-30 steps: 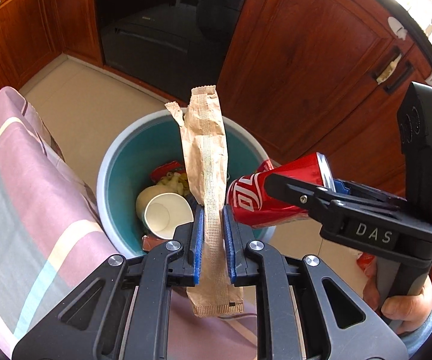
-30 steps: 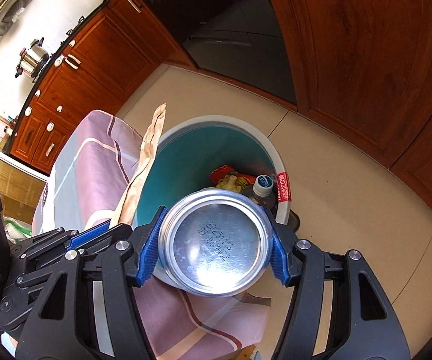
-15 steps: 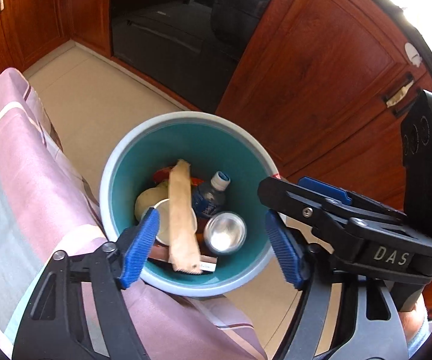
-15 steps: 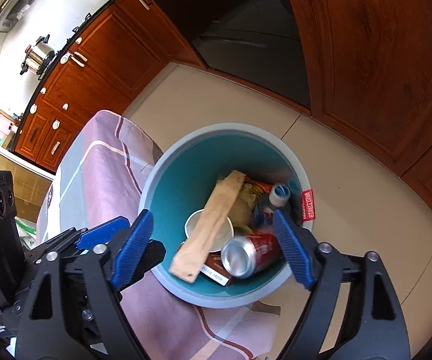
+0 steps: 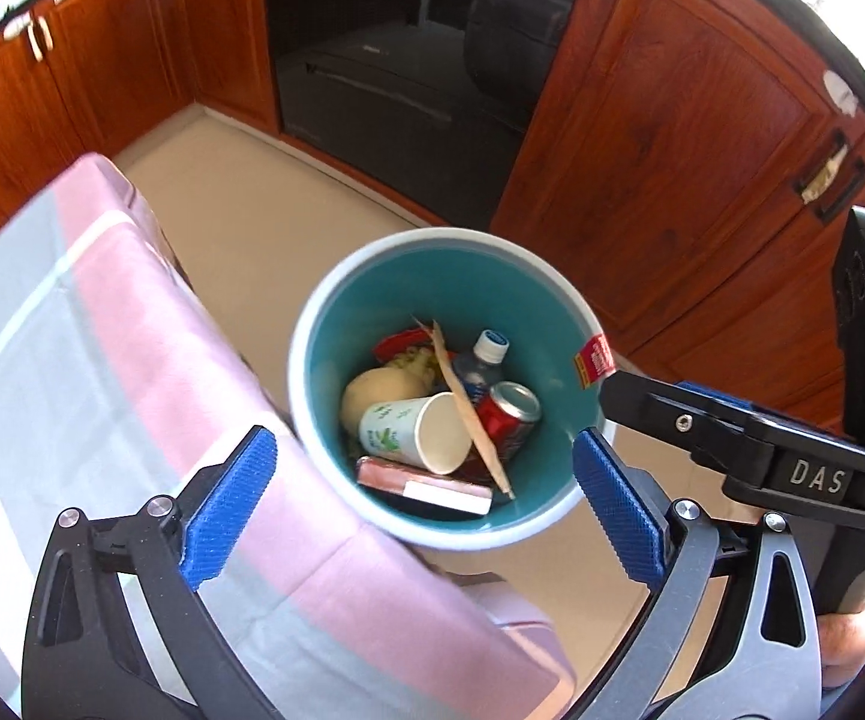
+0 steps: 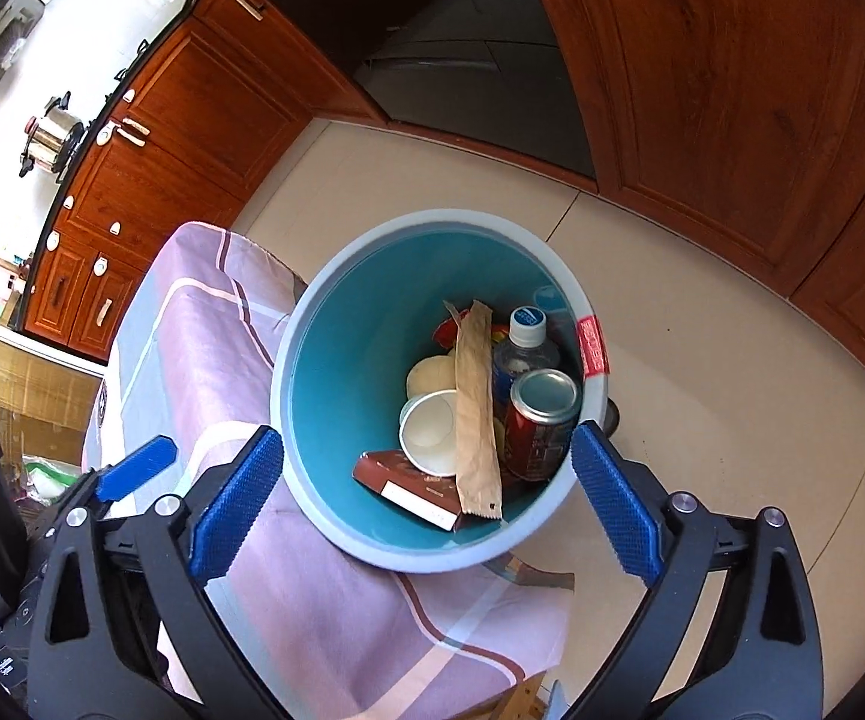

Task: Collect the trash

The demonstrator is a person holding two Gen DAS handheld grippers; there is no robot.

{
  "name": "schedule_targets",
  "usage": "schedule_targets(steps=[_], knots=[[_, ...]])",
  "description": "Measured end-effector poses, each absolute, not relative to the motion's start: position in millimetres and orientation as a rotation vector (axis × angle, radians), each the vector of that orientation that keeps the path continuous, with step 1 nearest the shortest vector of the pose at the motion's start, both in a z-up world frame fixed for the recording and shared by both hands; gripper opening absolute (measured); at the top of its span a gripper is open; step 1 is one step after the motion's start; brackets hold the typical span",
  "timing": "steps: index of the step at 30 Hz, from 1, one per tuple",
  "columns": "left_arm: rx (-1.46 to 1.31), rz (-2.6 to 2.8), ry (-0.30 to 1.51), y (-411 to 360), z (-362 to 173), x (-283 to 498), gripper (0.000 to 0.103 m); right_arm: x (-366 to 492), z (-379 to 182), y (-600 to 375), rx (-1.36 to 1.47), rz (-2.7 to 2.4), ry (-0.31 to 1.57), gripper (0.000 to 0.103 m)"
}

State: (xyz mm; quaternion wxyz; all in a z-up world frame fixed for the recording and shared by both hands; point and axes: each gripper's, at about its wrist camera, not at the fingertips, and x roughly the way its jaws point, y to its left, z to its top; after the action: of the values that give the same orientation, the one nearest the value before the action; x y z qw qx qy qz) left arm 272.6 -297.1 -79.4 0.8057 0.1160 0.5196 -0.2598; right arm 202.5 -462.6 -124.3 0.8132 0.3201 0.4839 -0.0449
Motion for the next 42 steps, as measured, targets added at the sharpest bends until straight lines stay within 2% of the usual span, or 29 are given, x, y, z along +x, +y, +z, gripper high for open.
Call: schedule_targets(steps=[4,19,30,42], knots=[[0.320,-0.532,1.071,-292.7,-63.7,261.9,0.099,188.3,-112.5,-454.8,0.661,-0.077,1.024,0.096],[0.304,-0.497,0.996,-239.1,-19.0,183.1,0.099,116.5,-44.5,-402.9,0.415,-0.134,0.989,0.096],[0.293,-0.482,0.925,-206.7,-6.2,129.7,0.099,68.8,-35.9,-370.2,0.283,-0.182,1.001,0.096],[0.219,-0.489,0.883,-181.5,-13.6,108.3,0.099,49.1,-49.3,-347.9,0.184,-0.189,1.023,0.096]])
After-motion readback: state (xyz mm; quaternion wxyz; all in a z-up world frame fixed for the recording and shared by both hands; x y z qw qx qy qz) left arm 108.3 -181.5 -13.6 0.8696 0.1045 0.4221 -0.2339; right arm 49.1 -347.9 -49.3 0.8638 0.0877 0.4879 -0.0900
